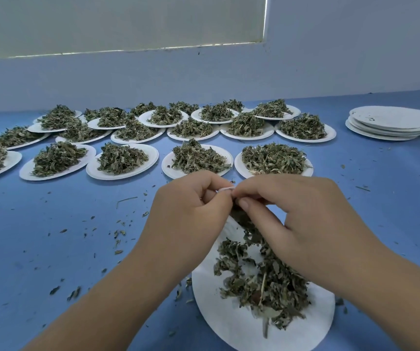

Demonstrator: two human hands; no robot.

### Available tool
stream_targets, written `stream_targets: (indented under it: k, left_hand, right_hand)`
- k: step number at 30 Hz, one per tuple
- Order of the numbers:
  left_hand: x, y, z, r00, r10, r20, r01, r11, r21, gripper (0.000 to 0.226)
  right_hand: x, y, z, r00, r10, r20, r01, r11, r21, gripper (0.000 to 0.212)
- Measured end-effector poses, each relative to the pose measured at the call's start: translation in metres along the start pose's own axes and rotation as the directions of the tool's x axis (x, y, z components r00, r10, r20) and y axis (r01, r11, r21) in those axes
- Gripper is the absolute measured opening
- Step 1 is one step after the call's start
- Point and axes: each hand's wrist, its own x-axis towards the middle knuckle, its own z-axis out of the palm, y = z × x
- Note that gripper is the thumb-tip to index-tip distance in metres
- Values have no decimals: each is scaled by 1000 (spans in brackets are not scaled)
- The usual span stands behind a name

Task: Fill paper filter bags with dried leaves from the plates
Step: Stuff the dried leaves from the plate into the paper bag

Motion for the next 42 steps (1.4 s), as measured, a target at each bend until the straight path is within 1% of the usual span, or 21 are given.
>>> stream_targets:
  k: [3, 6, 8, 9, 10, 11, 12, 13, 14, 16, 19, 22, 27, 30, 34, 36, 38, 40, 42]
  left_hand:
    - [1, -2, -1, 1000, -20, 1, 20, 1000, -8, 22]
    - [4, -4, -2, 998, -54, -19, 53, 998, -27, 23]
    - [5, -6, -3, 995, -94, -33, 91, 994, -68, 20]
    - [6, -7, -4, 993, -111, -36, 107, 990, -92, 19]
    - [7, -8, -5, 991, -126, -38, 121, 986, -115, 18]
    - [7, -9, -6, 989, -141, -40, 134, 981, -137, 17]
    - [8, -9, -7, 987, -156, -42, 148, 977, -154, 17]
    - [8, -10, -7, 984, -170, -43, 161, 973, -167, 17]
    - [9, -10, -7, 982, -186, -44, 175, 968, -180, 18]
    - [10, -11, -8, 974, -224, -46, 208, 950, -235, 18]
    - [11, -10, -8, 961, -274, -32, 250, 914, -319, 18]
    - [11, -9, -8, 963, -262, -57, 231, 920, -317, 17]
    - [6, -6, -6, 986, -111, -123, 90, 982, -167, 19]
    - [3, -4, -3, 990, -38, -135, 29, 997, -72, 18]
    - [0, -2, 0, 992, 20, -122, -23, 999, -25, 21]
    - [-1, -1, 0, 991, 61, -115, -62, 998, 0, 21]
    - [-3, 0, 1, 989, 108, -101, -106, 994, 23, 21]
    - [-4, 1, 2, 987, 138, -80, -136, 990, 31, 23]
    - [-4, 1, 3, 988, 134, -71, -132, 991, 31, 23]
  right_hand:
    - [0, -1, -3, 1000, 11, 21, -11, 999, 38, 20]
    - [0, -1, -7, 999, 12, -31, -9, 997, 74, 18]
    - [2, 0, -11, 996, 46, -80, -40, 996, 79, 10]
    - [2, 1, -14, 995, 74, -70, -69, 995, 72, 4]
    - [3, 1, -17, 993, 118, -29, -116, 992, 52, 14]
    - [2, 1, -19, 985, 169, 37, -170, 985, 30, 31]
    - [2, 2, -19, 968, 226, 106, -229, 973, 11, 47]
    - [2, 1, -18, 948, 270, 167, -269, 963, -27, 59]
    - [1, 0, -16, 930, 297, 218, -290, 955, -65, 64]
    - [-1, -3, -8, 917, 313, 248, -291, 949, -121, 72]
    - [-2, -7, 1, 930, 308, 200, -298, 951, -78, 64]
    - [-4, -5, 4, 953, 277, 121, -278, 960, -6, 52]
    - [-2, -1, -1, 969, 246, 21, -247, 967, 59, 30]
    - [1, 0, -4, 968, 252, -8, -248, 958, 144, 27]
    - [1, 1, -5, 974, 226, -26, -218, 961, 172, 25]
    - [0, 1, -5, 980, 193, -46, -185, 972, 143, 24]
    - [0, 0, -3, 988, 138, -64, -135, 990, 44, 24]
    - [1, 0, 0, 993, 110, -48, -112, 993, -45, 24]
    - [0, -1, 3, 994, 111, -5, -112, 991, -68, 25]
